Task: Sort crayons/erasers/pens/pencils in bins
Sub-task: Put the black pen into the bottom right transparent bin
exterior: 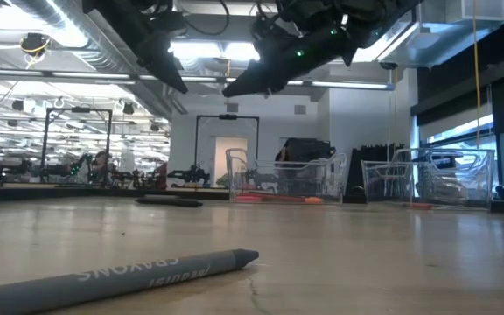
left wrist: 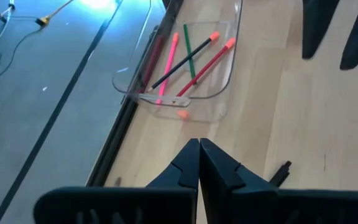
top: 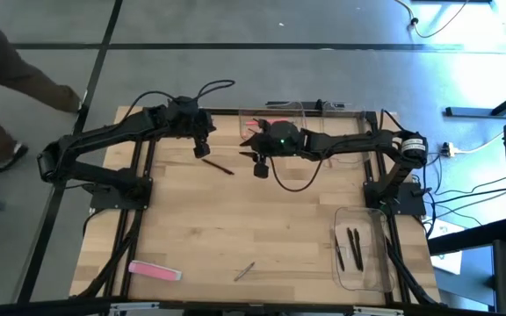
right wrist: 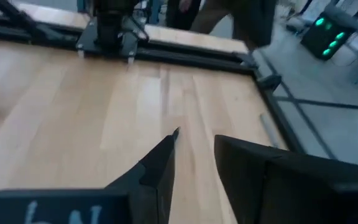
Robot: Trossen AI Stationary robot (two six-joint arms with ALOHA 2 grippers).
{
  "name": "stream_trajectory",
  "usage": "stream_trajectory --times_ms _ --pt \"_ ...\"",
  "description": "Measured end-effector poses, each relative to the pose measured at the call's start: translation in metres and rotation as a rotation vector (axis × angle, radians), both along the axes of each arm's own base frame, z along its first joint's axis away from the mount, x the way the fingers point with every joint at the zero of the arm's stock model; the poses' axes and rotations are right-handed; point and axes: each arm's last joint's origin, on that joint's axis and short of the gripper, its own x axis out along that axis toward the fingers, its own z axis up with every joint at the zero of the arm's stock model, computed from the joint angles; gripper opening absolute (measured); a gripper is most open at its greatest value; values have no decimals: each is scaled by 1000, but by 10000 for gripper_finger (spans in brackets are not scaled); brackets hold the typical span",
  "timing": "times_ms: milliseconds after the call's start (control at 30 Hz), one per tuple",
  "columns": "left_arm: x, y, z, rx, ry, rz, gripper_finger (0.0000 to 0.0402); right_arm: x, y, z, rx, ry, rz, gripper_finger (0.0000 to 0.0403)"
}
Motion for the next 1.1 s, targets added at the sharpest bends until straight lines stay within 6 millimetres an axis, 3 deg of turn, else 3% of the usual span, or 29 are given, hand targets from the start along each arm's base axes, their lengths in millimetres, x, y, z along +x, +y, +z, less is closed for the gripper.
stream_trajectory --times_ms 300,467,767,1100 --pt "-2 -1 -2 -22 21 27 2 5 6 21 -66 130 -50 168" --pt "0 -5 -3 -30 31 11 1 10 9 34 -41 174 -51 168" --pt "3 -23 -3 -3 59 -34 2 43 12 33 7 324 -48 166" --pt "-20 -48 17 6 -1 -54 1 70 13 15 53 437 -58 167"
